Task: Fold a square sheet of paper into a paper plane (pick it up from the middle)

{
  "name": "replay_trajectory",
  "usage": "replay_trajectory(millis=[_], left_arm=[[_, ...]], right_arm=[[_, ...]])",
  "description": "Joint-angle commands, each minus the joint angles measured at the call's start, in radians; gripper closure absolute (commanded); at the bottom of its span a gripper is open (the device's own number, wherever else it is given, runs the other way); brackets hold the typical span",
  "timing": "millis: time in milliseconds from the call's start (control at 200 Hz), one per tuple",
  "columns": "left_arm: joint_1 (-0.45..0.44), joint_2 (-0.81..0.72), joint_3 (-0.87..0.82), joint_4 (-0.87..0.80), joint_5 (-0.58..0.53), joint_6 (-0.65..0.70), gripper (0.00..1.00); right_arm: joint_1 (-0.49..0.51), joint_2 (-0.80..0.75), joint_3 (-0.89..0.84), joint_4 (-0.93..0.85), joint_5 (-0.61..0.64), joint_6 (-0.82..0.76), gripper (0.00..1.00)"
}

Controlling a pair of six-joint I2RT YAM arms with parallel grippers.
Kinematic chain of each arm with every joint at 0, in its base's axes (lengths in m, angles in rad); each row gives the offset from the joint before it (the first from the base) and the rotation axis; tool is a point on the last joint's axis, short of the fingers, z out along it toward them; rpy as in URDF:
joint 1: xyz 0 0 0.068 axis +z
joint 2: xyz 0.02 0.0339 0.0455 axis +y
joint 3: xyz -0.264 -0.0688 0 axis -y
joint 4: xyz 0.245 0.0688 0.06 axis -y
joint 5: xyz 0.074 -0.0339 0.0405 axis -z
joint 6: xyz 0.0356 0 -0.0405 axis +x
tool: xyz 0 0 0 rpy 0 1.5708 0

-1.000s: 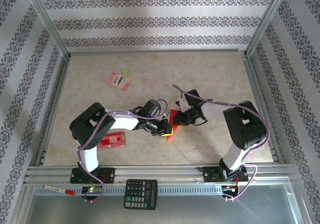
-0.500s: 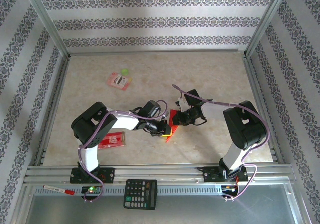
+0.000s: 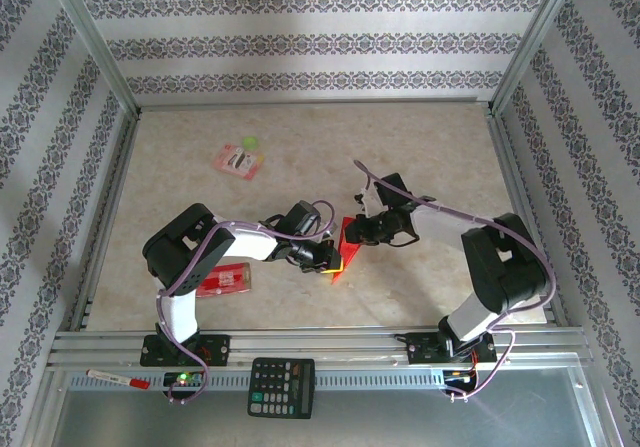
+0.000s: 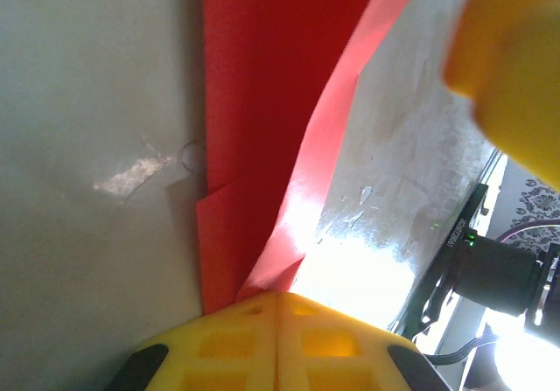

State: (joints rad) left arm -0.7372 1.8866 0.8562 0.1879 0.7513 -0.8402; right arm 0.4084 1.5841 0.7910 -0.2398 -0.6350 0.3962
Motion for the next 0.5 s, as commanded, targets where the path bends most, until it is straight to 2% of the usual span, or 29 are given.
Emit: replay_trajectory(millis=[0,170,495], left_arm=[[0.011,0.016,-0.037,-0.070,-0.038,0.014,0.93],[0.010,0.018,-0.033,-0.074,-0.035,0.016,0.93],[0.010,0.018,-0.025,-0.090,-0.035,0.024,0.93]], right_arm=[[0.012,-0.044,-0.056,0.019,-0.039,0.064,0.84],[0.039,-0.067,-0.112,0.070,-0.025,0.128,0.86],[0.076,0.015,-0.127,0.140,-0.024,0.163,0.87]])
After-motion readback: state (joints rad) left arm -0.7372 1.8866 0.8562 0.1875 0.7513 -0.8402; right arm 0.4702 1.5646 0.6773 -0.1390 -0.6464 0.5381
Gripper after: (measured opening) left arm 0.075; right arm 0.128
